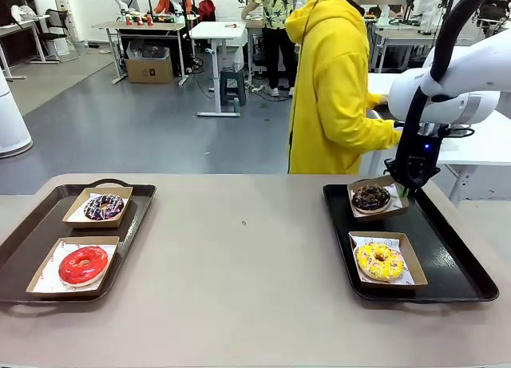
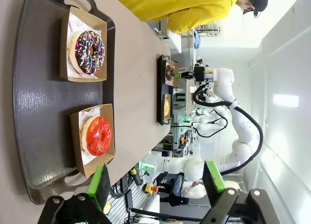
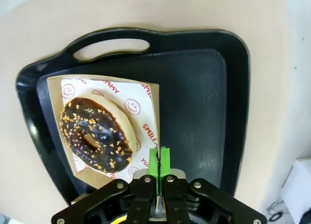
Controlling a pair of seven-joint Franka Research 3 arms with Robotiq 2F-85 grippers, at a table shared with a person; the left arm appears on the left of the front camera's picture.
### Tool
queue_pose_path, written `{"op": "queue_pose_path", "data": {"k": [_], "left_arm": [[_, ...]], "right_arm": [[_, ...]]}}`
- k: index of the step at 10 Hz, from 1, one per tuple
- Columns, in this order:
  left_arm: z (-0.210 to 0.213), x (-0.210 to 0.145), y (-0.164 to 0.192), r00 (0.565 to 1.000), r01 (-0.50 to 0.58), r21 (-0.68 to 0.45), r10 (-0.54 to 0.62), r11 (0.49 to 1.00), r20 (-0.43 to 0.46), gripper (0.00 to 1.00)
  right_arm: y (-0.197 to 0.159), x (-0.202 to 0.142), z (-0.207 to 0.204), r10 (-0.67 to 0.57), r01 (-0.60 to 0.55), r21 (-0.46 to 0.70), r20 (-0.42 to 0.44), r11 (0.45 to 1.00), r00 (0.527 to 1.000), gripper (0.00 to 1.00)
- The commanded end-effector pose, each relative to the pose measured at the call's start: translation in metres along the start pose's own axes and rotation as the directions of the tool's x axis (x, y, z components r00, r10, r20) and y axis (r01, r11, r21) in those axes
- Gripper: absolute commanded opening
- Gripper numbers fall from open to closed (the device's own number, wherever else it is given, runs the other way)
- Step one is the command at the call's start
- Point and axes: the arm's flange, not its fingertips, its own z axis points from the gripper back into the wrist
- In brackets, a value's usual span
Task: Individually package the donuts and arrange them on the tray.
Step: Place the picked Paper togo box on the Handle tray.
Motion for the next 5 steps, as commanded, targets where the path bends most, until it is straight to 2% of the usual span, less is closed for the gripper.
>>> {"op": "queue_pose_path", "data": {"k": [1,4,5], "left_arm": [[0.0008,-0.0013,-0.0013,1.0,0.003,0.007,-0.003,1.0,-0.003,1.0],[0.0008,-0.0013,-0.0013,1.0,0.003,0.007,-0.003,1.0,-0.003,1.0],[0.0008,-0.0013,-0.0013,1.0,0.003,0.007,-0.003,1.0,-0.003,1.0]], "right_arm": [[-0.0126,0.0011,-0.0045,-0.025,0.025,0.0,0.01,1.0,1.0,0.01],[-0.0194,0.0053,-0.0114,0.001,-0.001,-0.006,-0.01,1.0,1.0,0.01],[-0.0191,0.0059,-0.0122,0.016,-0.016,0.004,-0.023,1.0,1.0,0.33]]}}
